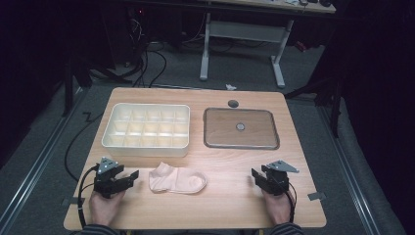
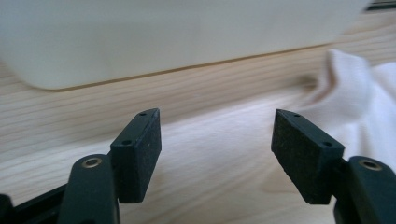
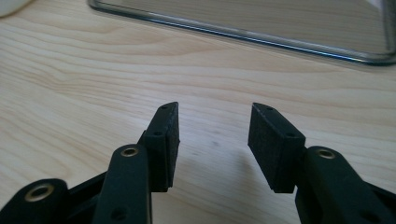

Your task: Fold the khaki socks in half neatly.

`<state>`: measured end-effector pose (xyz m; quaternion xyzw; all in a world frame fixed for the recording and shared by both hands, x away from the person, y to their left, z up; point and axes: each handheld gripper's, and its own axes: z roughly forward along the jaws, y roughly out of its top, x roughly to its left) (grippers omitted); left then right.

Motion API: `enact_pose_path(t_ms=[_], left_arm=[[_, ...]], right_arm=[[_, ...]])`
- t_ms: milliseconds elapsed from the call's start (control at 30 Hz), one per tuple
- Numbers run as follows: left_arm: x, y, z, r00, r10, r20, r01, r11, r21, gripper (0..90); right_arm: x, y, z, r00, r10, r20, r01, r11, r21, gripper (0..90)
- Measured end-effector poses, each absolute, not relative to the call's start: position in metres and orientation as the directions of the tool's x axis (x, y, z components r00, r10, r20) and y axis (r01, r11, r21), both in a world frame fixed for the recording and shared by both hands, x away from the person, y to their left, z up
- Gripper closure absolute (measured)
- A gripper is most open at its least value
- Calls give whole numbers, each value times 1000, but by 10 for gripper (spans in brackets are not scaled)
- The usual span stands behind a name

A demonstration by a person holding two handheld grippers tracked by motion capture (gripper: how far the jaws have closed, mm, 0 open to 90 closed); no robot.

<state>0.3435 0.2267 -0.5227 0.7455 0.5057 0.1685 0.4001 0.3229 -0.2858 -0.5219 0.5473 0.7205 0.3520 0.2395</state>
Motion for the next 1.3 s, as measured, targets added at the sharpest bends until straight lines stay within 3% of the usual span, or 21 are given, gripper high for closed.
enact_pose_path(t_ms=[300,733,1100,1300], left_arm=[[338,201,-517,515,837,-186,619,-213,756,323],[342,184,-516,515,841,-167,641,-248,726,332],[346,175,-518,504,852,-143,660,-273,700,327],[348,172,-522,506,855,-119,663,-297,687,327]], right_arm=[[317,-243,-515,-382,919,101,622,175,763,517],[316,-200,-511,-488,863,129,591,218,777,509],[322,-174,-514,-530,824,201,592,190,784,471],[328,-156,-519,-555,809,193,600,229,767,460]])
